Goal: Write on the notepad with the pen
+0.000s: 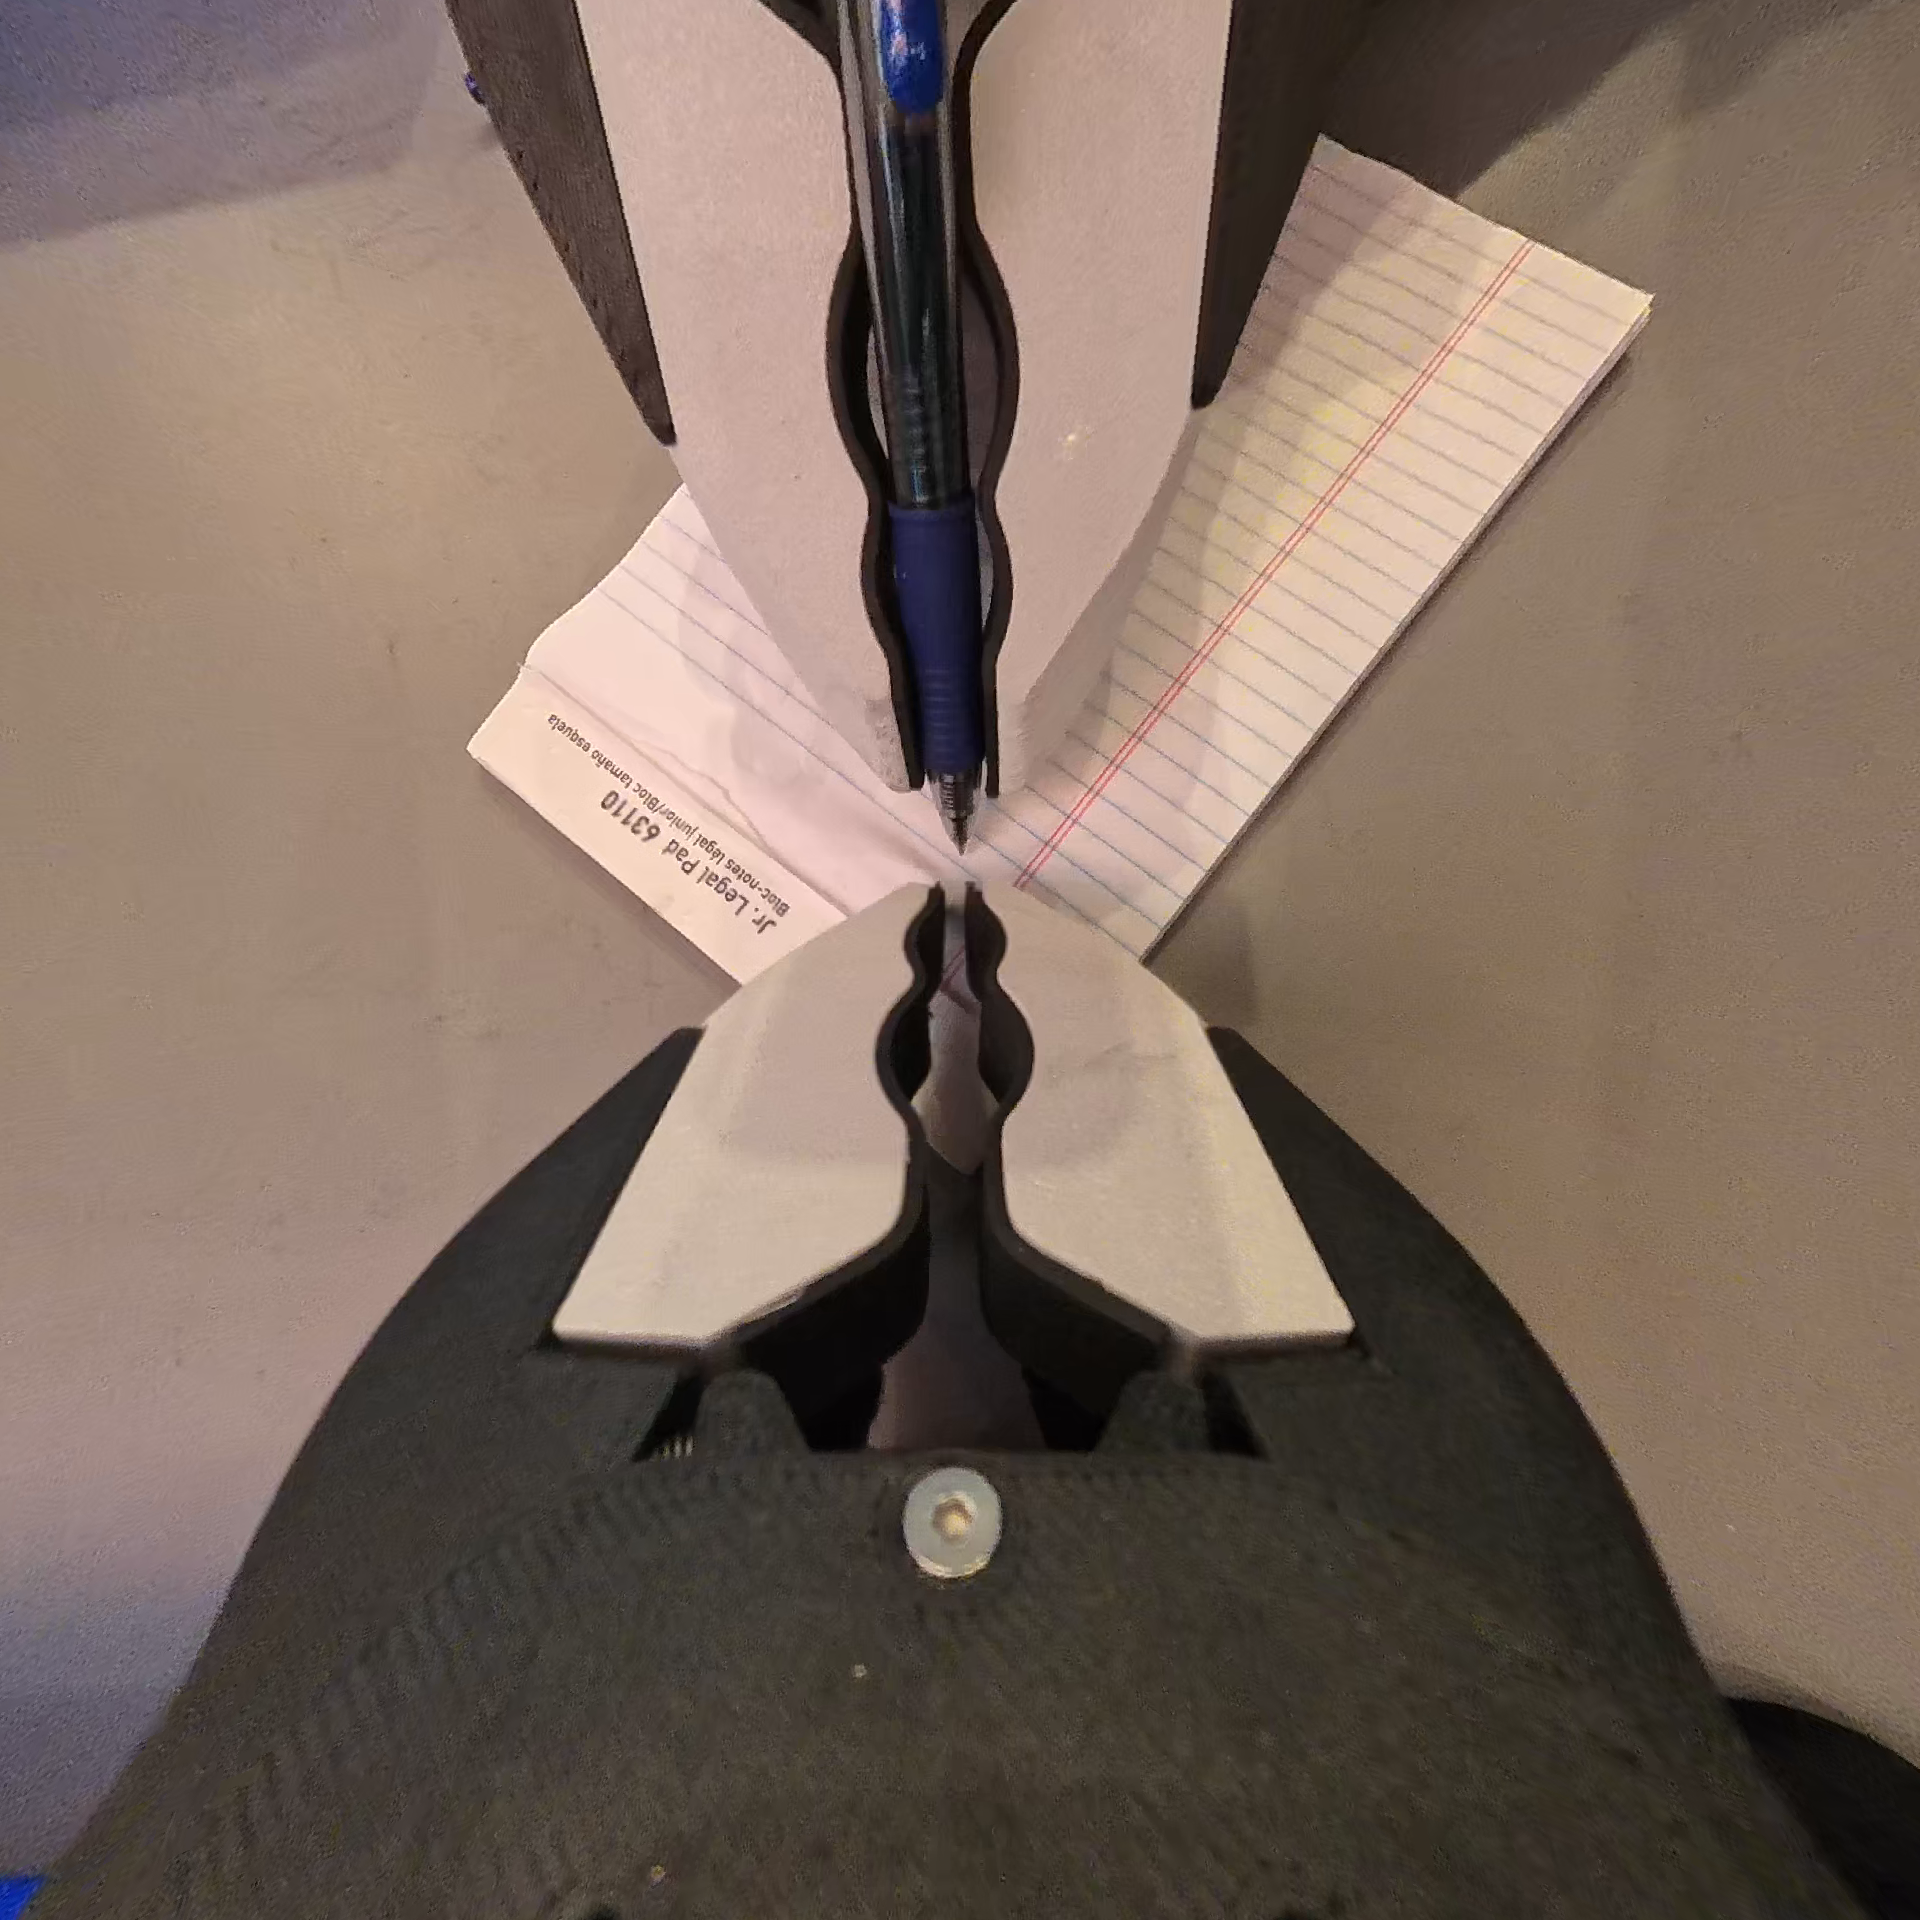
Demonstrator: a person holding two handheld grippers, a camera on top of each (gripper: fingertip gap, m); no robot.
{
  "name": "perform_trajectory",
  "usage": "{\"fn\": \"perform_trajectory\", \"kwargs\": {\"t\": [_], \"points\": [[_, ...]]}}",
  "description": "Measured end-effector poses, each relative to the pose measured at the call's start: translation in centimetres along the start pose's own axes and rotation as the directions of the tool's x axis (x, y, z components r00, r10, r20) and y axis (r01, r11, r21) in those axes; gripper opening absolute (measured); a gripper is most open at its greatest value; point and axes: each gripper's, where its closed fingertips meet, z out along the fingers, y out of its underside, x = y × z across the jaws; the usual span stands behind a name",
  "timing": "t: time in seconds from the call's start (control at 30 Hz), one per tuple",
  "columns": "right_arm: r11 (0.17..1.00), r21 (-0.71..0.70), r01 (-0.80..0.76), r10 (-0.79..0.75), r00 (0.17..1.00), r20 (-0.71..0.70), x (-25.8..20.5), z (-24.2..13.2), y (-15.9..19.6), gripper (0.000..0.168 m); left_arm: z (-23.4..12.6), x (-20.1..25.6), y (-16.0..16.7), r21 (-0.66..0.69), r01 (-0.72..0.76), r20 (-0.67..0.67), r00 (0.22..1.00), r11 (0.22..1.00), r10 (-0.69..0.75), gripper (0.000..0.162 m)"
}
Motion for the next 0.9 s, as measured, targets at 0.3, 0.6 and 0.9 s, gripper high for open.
{"fn": "perform_trajectory", "kwargs": {"t": [0.3, 0.6, 0.9], "points": [[1.0, -0.018, 0.013, -0.013, 1.0, -0.01, 0.1, 0.1, 0.1, 0.011, 0.0, 0.1, -0.2, 0.001, 0.008, -0.012, 1.0, 1.0, -0.008, 0.0], [0.999, -0.032, 0.011, -0.011, 1.0, 0.003, -0.3, -0.4, 0.6, 0.011, 0.0, 0.1, -0.3, 0.003, 0.014, -0.014, 1.0, 1.0, -0.014, 0.0], [1.0, 0.02, -0.023, 0.022, 1.0, 0.021, -0.7, -1.0, 0.2, 0.011, 0.0, 0.1, -0.4, 0.004, 0.018, -0.017, 1.0, 1.0, -0.018, 0.0]]}}
